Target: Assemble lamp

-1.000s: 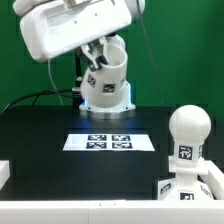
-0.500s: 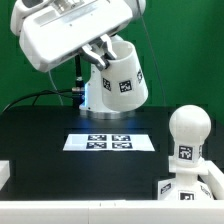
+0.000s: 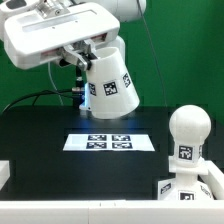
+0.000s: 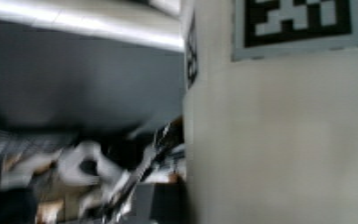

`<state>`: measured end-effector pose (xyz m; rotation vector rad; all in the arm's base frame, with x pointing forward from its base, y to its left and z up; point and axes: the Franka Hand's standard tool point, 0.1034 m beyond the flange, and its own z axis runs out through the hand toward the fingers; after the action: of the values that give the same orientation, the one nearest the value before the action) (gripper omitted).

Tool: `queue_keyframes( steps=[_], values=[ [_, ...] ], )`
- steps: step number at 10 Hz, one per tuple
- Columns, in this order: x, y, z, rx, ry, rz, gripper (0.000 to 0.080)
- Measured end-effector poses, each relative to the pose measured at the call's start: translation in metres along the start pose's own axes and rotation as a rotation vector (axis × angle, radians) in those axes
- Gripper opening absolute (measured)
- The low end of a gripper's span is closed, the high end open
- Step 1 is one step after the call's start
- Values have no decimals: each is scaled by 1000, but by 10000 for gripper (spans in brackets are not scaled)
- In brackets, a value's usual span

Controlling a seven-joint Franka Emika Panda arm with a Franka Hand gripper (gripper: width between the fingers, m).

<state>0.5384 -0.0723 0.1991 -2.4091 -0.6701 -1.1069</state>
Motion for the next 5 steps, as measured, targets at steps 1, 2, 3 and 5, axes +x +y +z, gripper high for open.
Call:
queue_keyframes(
  steps=[1, 2, 3, 5],
  values=[
    [9, 13, -4, -52, -11, -62, 47],
    [17, 19, -3, -116, -31, -114, 47],
    [17, 17, -1, -110, -35, -117, 47],
    [15, 18, -2, -114, -38, -114, 47]
  ],
)
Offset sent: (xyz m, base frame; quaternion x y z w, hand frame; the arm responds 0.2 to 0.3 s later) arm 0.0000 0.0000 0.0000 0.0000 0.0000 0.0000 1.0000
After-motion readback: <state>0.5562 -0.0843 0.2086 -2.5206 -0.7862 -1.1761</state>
